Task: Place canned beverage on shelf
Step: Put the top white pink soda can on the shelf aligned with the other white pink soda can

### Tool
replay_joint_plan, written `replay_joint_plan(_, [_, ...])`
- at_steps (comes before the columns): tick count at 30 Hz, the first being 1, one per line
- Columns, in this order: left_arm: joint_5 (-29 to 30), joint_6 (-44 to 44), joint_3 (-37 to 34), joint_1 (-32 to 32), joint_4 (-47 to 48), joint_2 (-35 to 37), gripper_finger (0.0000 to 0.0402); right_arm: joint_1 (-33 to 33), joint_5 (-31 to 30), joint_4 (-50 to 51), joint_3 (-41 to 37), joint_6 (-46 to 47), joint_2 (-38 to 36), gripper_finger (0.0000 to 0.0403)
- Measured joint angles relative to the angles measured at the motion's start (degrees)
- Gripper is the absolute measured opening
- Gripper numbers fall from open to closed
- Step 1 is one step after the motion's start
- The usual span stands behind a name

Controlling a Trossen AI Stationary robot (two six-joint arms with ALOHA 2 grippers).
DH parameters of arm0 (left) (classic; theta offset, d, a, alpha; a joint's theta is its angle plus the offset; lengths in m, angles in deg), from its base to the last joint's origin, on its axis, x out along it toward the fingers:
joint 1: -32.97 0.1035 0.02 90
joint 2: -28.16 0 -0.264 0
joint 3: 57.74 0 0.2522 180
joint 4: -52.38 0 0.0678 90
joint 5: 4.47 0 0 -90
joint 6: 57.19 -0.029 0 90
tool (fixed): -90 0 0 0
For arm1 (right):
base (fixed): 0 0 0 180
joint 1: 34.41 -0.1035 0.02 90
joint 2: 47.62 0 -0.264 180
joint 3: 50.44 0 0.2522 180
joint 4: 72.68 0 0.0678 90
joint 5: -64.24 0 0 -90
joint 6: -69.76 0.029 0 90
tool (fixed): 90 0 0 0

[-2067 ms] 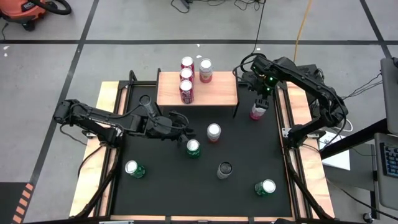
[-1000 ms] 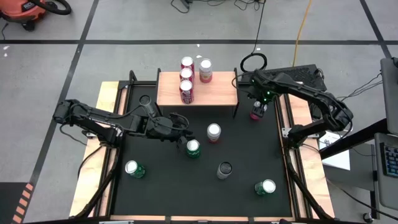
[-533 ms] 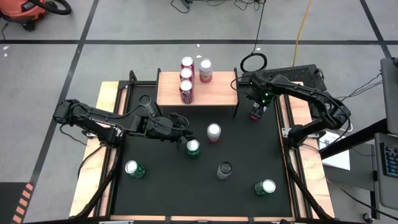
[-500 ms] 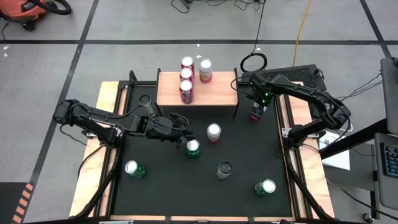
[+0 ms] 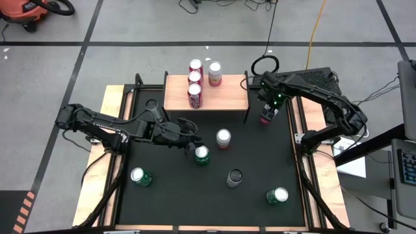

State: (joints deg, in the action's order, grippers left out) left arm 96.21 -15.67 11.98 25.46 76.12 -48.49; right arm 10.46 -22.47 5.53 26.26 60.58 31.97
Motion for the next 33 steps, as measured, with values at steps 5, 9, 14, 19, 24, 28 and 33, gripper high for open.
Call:
replay_joint_plan(5, [0.0,0.0,0.0,0.0,-0.1,0.9,0.0138,-0.7,1.4,2.5,3.3,1.7,-2.7,0.0273])
replay_joint_plan(9, [0.0,-0.3,0.0,0.0,-0.1,1.8,0.0138,-1.1,1.5,3.0,5.1,4.4,-5.8,0.0273])
replay_joint_plan(14, [0.0,-0.3,0.0,0.0,-0.3,3.0,0.0138,-2.7,4.0,5.5,7.8,8.2,-9.2,0.0273])
replay_joint_plan(19, [0.0,-0.4,0.1,0.0,-0.6,3.6,0.0138,-7.1,8.2,3.6,10.0,11.4,-12.3,0.0274])
replay_joint_plan(24, [0.0,-0.4,0.1,0.0,-1.1,3.7,0.0138,-12.3,10.7,2.2,10.6,13.3,-15.0,0.0274])
replay_joint_plan(28, [0.0,-0.4,0.1,0.0,-3.0,3.7,0.0138,-15.5,11.4,2.3,10.6,15.9,-16.9,0.0274])
replay_joint_plan(33, [-0.8,-0.1,0.1,0.0,-5.6,3.7,0.0138,-19.1,13.9,1.4,10.6,19.2,-18.7,0.0274])
